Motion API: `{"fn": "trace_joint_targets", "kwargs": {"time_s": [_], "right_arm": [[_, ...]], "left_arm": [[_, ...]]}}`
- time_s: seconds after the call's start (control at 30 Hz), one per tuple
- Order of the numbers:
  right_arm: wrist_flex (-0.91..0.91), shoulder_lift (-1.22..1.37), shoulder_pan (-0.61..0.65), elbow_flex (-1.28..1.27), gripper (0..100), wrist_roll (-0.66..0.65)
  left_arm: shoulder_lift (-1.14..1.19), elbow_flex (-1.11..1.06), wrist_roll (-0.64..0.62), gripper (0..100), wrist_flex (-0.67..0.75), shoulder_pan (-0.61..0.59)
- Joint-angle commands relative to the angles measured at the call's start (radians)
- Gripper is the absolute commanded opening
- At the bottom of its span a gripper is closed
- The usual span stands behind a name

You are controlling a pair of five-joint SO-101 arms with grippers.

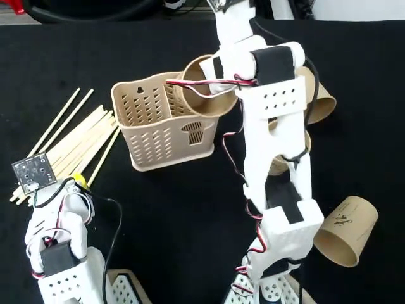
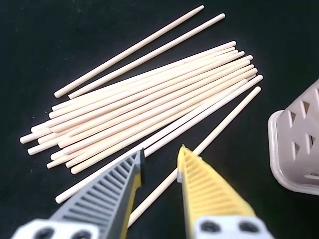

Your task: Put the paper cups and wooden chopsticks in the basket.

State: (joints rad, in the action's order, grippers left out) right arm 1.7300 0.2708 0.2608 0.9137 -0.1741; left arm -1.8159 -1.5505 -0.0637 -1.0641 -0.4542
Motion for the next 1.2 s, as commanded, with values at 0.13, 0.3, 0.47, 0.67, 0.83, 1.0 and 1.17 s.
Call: {"fn": "trace_joint_targets", "kwargs": {"time_s": [0.13,0.3,0.47,0.67,0.83,1.0,1.17], "right_arm": [[0.028,-0.007,0.012,0.068,14.5,0.006],[0.025,-0.007,0.061,0.111,25.0,0.000],[-0.025,0.001,0.117,0.136,25.5,0.000],[-0.084,0.004,0.130,0.130,25.7,0.000],[-0.075,0.004,0.135,0.119,25.4,0.000],[-0.071,0.002,0.133,0.070,15.7,0.002],[-0.071,-0.001,0.130,0.076,1.4,0.003]], "left_arm": [[-0.005,0.012,0.006,13,0.018,0.008],[-0.005,0.010,0.006,13,0.018,0.008],[-0.005,0.010,0.006,13,0.018,0.008],[-0.005,0.010,0.006,13,0.018,0.008],[-0.005,0.010,0.008,13,0.018,0.008],[-0.005,0.010,0.008,13,0.018,0.008],[-0.005,0.010,0.008,13,0.018,0.008]]}}
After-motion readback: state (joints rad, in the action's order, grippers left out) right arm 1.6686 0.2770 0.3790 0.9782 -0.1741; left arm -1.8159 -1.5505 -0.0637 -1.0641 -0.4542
